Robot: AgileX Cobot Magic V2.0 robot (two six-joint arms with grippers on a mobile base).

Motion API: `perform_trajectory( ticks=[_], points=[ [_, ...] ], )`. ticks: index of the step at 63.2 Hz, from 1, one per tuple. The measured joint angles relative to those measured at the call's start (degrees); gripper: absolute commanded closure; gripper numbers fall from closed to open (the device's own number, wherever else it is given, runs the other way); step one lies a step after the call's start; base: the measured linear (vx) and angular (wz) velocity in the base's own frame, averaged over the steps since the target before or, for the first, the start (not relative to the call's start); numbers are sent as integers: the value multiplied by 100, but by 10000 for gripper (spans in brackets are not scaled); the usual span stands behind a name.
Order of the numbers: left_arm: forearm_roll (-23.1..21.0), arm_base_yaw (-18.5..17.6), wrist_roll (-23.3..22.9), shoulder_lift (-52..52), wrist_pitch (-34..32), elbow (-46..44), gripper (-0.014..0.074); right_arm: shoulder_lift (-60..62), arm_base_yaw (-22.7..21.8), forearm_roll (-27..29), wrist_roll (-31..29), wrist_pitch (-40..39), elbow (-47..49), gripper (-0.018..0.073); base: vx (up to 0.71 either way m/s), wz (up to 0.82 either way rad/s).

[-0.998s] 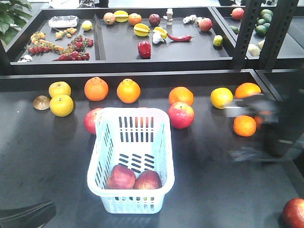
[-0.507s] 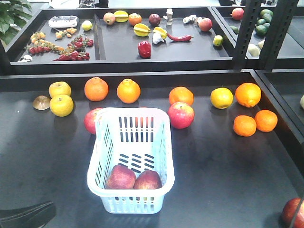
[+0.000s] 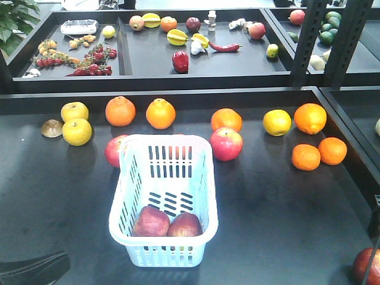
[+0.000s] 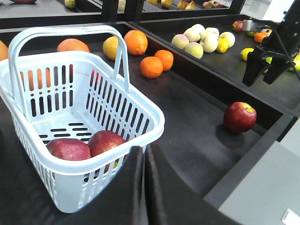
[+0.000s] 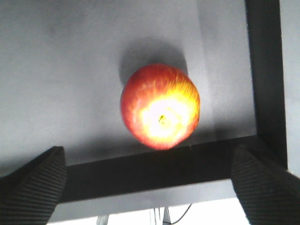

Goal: Pick three apples into basket with both arms
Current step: 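Lower the right gripper onto the third red apple and grasp it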

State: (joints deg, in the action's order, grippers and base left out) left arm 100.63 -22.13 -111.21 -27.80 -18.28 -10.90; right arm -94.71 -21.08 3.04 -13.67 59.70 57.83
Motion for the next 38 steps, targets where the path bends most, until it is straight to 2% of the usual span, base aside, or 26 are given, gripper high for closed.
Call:
perform_trajectory(
  ticks=[38],
  points=[
    [0,0,-4,0,0,0,602,-991,0,-194,0,-251,0,-68,0,0]
  ],
)
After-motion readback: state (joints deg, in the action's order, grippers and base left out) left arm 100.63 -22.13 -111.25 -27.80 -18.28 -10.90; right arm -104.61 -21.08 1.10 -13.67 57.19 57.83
